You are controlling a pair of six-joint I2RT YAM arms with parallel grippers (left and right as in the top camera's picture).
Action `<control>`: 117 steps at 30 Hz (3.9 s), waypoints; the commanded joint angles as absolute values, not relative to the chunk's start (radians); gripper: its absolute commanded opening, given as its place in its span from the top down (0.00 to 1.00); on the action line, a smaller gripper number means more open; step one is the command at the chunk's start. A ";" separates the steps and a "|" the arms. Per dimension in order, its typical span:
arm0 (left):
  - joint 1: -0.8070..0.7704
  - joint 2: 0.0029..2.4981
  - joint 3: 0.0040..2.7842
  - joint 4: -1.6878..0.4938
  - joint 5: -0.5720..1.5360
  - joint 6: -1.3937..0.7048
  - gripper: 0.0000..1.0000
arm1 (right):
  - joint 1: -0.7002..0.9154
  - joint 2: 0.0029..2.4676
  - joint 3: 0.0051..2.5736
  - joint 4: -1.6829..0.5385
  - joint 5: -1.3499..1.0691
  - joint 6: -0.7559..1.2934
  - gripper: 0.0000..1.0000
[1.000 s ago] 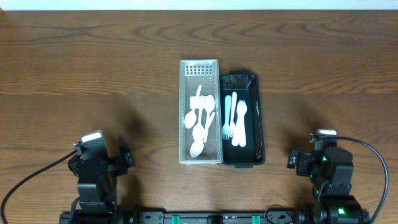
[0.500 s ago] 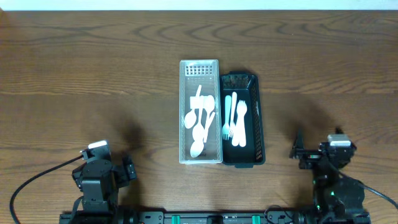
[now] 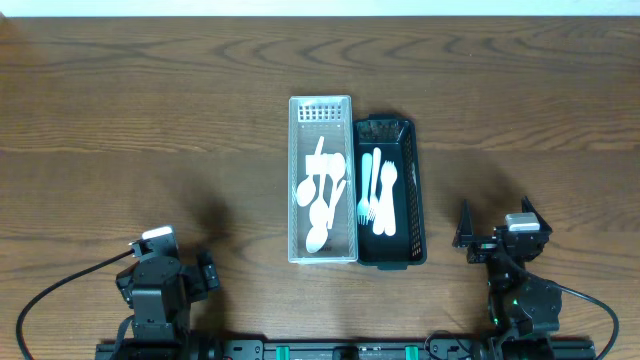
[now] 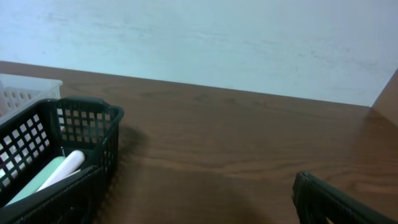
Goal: Pack container
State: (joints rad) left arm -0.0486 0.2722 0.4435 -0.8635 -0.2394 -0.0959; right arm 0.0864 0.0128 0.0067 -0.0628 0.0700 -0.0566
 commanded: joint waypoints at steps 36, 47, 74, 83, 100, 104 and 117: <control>-0.052 0.031 0.329 -0.652 -0.007 -0.079 0.02 | 0.097 0.009 0.006 -0.068 0.062 -0.068 0.01; -0.052 0.002 0.067 -0.115 0.196 0.126 0.02 | 0.097 0.009 0.006 -0.068 0.062 -0.068 0.01; -0.052 0.008 0.004 -0.051 0.262 0.013 0.02 | 0.097 0.009 0.006 -0.068 0.062 -0.068 0.01; -0.052 0.004 0.004 -0.047 0.262 0.013 0.02 | 0.097 0.009 0.006 -0.068 0.062 -0.068 0.01; -0.052 0.004 0.004 -0.047 0.262 0.013 0.02 | 0.097 0.009 0.006 -0.068 0.062 -0.068 0.01; -0.052 0.004 0.004 -0.047 0.262 0.013 0.02 | 0.097 0.009 0.006 -0.068 0.062 -0.068 0.01; -0.052 0.004 0.004 -0.047 0.262 0.013 0.02 | 0.097 0.009 0.006 -0.068 0.062 -0.068 0.01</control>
